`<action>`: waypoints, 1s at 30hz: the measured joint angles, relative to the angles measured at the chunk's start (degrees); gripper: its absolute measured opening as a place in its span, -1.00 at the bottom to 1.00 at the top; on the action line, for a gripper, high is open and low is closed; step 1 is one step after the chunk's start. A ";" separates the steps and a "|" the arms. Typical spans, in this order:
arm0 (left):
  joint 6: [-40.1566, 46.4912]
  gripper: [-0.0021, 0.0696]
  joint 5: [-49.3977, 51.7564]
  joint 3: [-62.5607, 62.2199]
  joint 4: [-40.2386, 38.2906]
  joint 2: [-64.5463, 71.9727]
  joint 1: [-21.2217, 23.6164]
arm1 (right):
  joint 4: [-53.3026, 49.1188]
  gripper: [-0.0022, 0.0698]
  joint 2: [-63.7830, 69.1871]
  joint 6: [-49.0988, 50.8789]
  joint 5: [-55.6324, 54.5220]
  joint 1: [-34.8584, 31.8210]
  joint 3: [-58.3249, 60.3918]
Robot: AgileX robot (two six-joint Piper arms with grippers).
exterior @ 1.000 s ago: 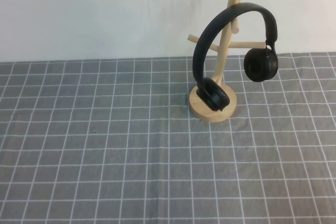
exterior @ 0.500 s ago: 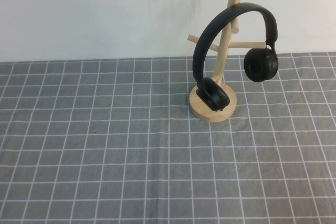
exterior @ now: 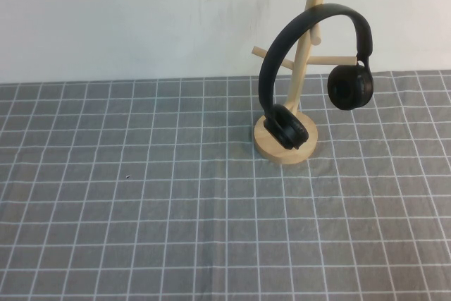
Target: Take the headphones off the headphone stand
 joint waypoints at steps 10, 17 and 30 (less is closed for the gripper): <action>0.00 -0.95 0.00 0.00 0.00 0.00 0.00 | 0.57 -0.96 0.00 0.67 -15.12 0.00 0.00; 0.00 -0.95 0.00 0.00 0.00 0.00 0.00 | 0.57 -0.96 0.00 8.88 -42.32 0.00 -0.27; 0.00 -0.95 0.00 0.00 0.00 0.00 0.00 | -2.65 -0.96 13.05 19.93 -3.60 0.00 -31.18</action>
